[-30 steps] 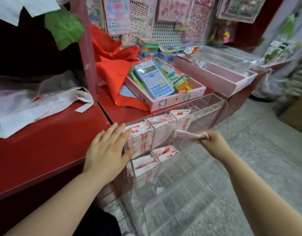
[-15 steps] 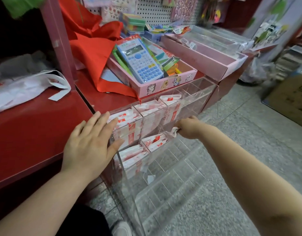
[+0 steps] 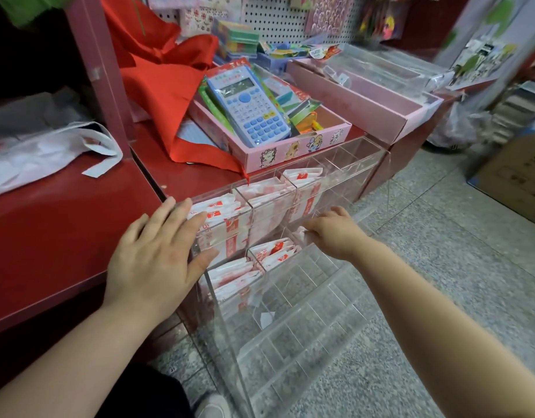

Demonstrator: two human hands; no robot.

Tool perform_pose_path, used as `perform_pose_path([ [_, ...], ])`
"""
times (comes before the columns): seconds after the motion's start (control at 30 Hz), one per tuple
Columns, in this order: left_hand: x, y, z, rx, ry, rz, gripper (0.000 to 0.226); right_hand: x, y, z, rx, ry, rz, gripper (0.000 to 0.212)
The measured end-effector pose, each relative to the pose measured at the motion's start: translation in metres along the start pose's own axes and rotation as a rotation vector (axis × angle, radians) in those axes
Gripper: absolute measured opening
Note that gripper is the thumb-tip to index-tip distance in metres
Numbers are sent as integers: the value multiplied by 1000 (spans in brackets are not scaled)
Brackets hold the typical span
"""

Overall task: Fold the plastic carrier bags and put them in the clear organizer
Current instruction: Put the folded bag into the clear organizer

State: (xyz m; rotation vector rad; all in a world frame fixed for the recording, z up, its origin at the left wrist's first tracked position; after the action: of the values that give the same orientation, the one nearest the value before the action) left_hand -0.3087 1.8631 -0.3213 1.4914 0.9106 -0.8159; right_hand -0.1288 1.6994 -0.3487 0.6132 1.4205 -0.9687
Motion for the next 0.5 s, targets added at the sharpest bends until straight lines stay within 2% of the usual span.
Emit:
perform_pose_path([
  [0.1, 0, 1, 0, -5, 4, -26, 75, 7, 3, -5, 14, 11, -94, 35],
  [0.27, 0, 0, -1, -18, 0, -35, 75, 13, 6, -1, 44, 355, -56, 38],
  [0.4, 1, 0, -2, -17, 1, -52, 76, 18, 9, 2, 100, 164, -105, 34],
  [0.5, 1, 0, -2, -24, -16, -71, 76, 23, 10, 2, 137, 206, -195, 38],
])
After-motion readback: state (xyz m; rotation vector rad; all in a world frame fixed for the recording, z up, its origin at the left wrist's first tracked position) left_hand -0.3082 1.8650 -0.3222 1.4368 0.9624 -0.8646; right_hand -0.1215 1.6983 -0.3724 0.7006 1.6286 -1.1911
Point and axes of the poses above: each hand's wrist, its own y-axis towards the middle knuckle, its own x-axis out of the palm, z = x × y, the point moved 6 cm from there along y, towards the middle knuckle, and after that the axes turned 15 degrees about x, right-handed, at the moved point
